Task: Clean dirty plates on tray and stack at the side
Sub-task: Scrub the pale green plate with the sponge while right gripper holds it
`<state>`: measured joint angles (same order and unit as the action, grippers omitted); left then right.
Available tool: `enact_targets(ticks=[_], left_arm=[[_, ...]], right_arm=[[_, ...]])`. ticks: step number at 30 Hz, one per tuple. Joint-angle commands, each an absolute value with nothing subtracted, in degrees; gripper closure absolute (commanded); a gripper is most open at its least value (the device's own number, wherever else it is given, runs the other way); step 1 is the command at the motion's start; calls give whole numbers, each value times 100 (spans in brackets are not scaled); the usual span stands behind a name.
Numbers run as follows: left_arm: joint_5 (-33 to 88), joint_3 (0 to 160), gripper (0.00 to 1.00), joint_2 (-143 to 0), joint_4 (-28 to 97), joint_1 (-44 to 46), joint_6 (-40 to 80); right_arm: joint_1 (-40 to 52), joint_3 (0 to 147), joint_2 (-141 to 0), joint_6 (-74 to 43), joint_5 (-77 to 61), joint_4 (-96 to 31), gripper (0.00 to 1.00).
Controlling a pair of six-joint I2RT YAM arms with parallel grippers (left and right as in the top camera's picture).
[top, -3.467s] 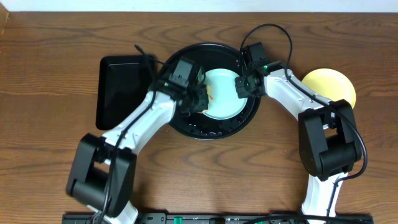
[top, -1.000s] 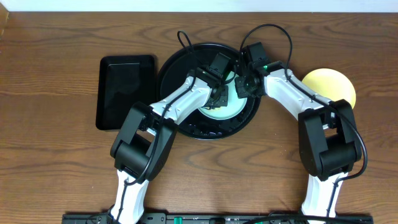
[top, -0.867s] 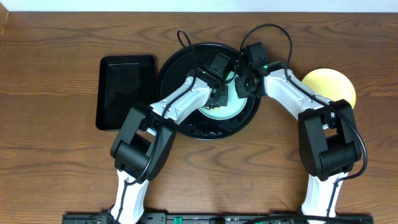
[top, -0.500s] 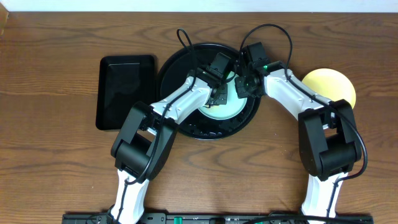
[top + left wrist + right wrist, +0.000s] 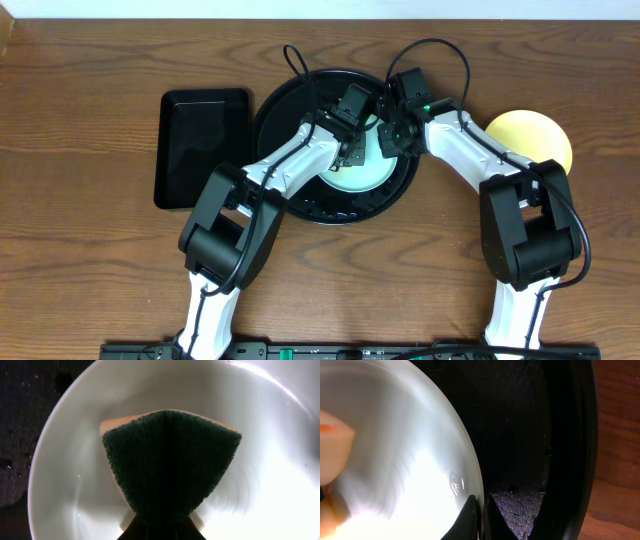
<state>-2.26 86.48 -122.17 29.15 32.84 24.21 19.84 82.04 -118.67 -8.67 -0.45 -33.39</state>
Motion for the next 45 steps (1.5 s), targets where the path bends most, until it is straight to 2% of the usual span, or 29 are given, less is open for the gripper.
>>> enact_targets(ticks=[1,38,45], left_arm=[[-768,8475,92,-12433,2875,3242,2359],[-974,8458,92,-12615,2331,3236,2145],[-972,8458,92,-12667,2053,3006,1994]], right_arm=[[1957,8169,-11904,-762,-27,-3361,99],[1957,8169,-11907,-762,-27,-3356,99],[1957,8169,-11904,-762,-27,-3354,99]])
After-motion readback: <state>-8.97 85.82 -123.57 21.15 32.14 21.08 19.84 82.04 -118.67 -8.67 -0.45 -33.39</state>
